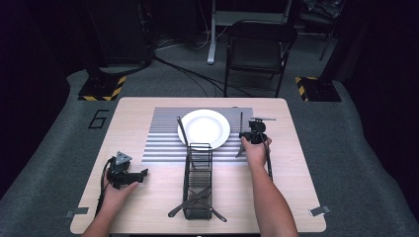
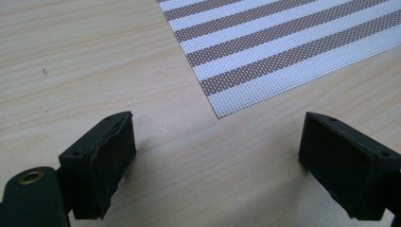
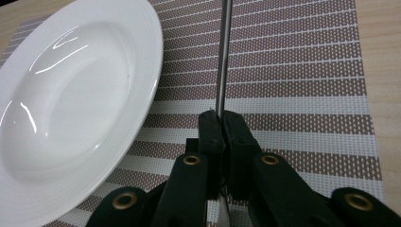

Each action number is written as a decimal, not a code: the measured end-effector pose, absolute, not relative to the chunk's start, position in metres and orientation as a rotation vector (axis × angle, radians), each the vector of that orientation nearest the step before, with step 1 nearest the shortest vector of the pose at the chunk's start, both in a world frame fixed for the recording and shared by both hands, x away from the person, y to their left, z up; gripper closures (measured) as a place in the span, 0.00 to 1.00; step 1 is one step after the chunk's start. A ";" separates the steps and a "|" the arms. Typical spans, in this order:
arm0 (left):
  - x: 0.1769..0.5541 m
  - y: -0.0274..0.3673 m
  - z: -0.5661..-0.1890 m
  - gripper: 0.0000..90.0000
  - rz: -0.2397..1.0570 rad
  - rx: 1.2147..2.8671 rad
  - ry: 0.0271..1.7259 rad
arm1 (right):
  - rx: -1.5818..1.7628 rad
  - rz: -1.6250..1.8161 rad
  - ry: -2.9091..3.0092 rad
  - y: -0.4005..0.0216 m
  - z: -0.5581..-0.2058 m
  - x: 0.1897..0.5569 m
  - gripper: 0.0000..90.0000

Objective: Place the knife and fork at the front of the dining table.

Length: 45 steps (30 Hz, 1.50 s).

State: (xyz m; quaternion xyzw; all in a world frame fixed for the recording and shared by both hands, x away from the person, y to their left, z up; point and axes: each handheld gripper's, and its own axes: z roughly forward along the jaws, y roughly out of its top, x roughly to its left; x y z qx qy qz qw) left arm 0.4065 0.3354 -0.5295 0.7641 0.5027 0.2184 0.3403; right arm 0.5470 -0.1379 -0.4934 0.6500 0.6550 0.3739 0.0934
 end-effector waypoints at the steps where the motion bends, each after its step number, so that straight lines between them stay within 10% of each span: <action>1: 0.406 0.335 -0.530 0.13 0.568 1.988 1.308 | 1.924 1.104 1.944 -0.138 -0.493 0.548 0.97; 45: 0.405 0.335 -0.529 0.13 0.566 1.991 1.309 | 2.027 1.021 1.852 -0.132 -0.506 0.559 0.96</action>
